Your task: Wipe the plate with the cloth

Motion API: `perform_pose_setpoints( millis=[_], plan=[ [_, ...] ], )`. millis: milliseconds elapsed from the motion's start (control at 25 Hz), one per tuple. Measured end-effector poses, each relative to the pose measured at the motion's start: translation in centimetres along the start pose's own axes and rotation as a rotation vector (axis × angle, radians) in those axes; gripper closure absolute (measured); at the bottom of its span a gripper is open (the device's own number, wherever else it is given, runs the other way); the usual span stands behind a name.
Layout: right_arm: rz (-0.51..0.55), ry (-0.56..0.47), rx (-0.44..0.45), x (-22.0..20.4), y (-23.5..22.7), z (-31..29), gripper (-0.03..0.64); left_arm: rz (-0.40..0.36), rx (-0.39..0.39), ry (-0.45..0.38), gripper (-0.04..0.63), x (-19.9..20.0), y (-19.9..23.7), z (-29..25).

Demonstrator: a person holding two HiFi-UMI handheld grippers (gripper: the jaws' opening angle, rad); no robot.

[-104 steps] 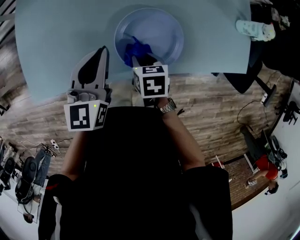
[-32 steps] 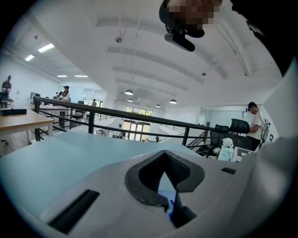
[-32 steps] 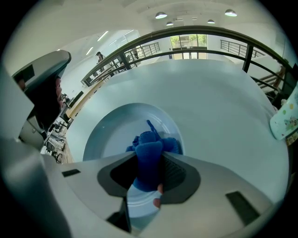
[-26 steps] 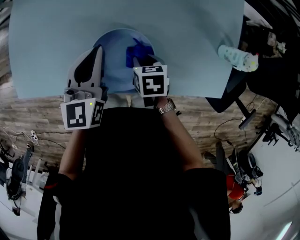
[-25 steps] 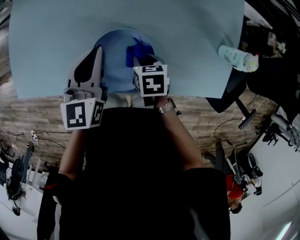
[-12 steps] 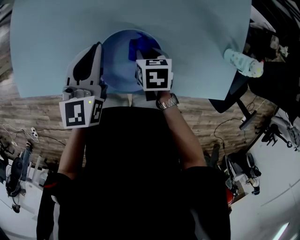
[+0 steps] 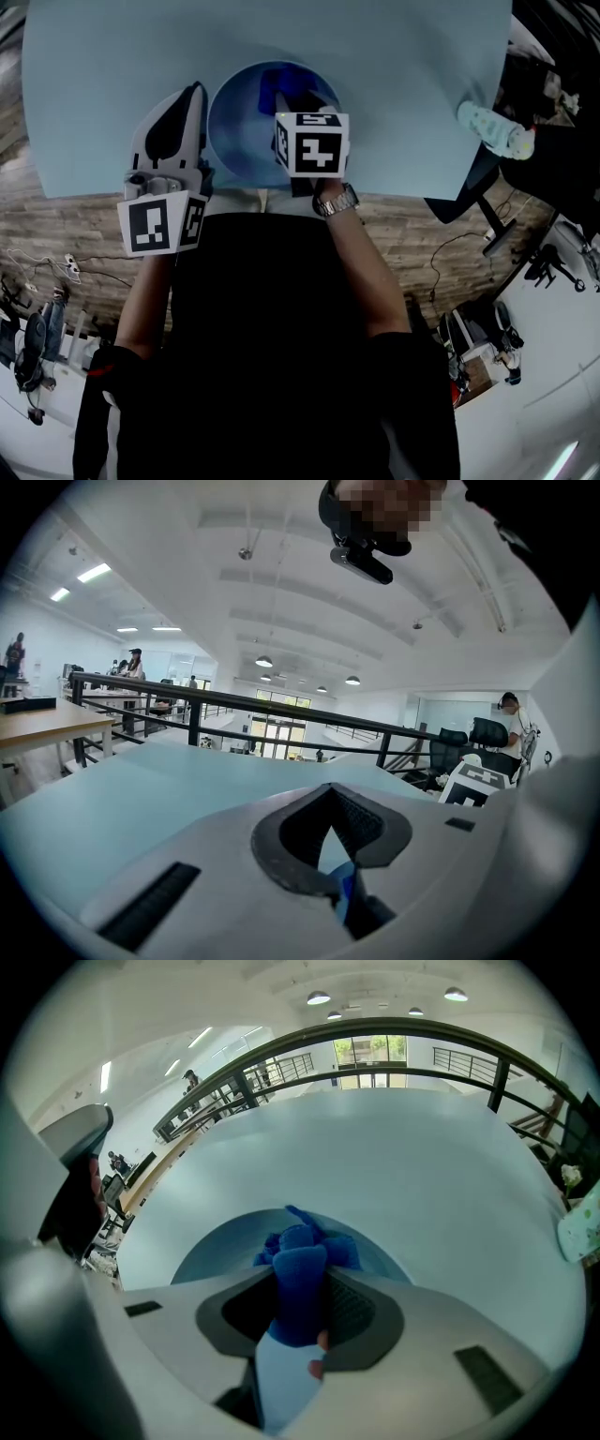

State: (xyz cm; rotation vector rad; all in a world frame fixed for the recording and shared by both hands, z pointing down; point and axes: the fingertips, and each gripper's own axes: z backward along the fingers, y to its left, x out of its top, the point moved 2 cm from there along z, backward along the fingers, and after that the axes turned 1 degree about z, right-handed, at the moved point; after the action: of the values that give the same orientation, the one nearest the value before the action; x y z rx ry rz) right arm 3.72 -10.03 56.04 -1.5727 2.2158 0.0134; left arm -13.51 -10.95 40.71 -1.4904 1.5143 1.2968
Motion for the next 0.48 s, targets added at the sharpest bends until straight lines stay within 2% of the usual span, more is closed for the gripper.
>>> perform_pose_setpoints(
  millis=[480],
  plan=[
    [-0.033,-0.028,-0.001,0.8,3.8,-0.9,0.499,-0.008,-0.036,0.015,0.594,0.0,2.6,0.5]
  ],
)
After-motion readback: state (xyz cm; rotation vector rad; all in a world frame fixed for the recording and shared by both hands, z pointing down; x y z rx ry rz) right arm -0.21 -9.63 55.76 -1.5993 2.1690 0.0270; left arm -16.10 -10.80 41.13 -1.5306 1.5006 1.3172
